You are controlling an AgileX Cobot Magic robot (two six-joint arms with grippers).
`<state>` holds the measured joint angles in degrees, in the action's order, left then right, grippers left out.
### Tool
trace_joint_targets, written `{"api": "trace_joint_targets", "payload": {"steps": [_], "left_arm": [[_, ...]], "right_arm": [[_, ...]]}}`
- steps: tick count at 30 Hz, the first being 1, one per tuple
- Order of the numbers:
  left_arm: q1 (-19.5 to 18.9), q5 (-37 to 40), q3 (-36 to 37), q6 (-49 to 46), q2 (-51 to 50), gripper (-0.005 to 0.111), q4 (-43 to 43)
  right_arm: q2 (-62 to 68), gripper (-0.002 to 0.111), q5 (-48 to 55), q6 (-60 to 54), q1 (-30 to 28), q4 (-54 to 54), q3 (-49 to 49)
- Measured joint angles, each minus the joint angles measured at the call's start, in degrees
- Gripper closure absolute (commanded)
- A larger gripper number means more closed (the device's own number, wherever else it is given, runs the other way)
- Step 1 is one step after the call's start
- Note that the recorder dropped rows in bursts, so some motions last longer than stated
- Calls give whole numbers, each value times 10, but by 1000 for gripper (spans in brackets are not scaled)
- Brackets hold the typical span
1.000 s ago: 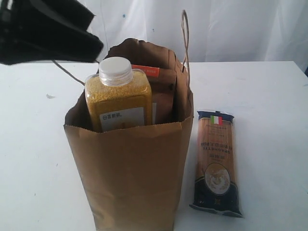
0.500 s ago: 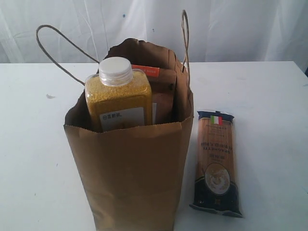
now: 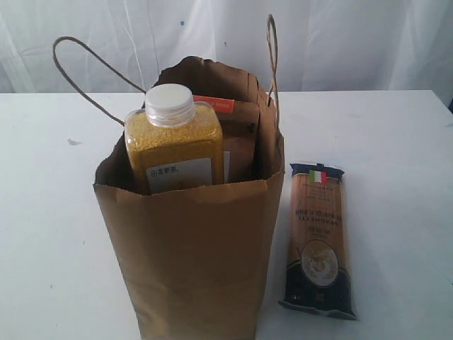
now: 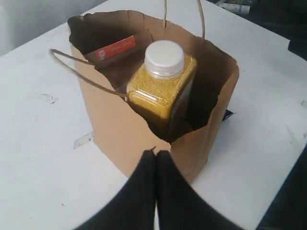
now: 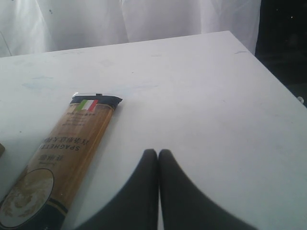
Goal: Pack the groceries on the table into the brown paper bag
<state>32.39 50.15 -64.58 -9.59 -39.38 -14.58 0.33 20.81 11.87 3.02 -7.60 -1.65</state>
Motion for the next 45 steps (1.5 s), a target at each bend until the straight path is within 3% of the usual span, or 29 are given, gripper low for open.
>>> {"api": "trace_joint_targets", "payload": {"steps": [10, 21, 27, 32, 39, 45], "left_arm": [[0, -48, 0, -28, 3, 107, -33], [0, -306, 37, -150, 12, 107, -88], [0, -422, 167, -136, 82, 107, -58], [0, -477, 313, -8, 173, 107, 31], [-23, -450, 498, 100, 291, 107, 61], [-57, -393, 566, 110, 360, 107, 64]], "right_arm": [[0, 108, 0, 0, 0, 0, 0], [0, 108, 0, 0, 0, 0, 0], [0, 108, 0, 0, 0, 0, 0], [0, 108, 0, 0, 0, 0, 0], [0, 108, 0, 0, 0, 0, 0], [0, 108, 0, 0, 0, 0, 0]]}}
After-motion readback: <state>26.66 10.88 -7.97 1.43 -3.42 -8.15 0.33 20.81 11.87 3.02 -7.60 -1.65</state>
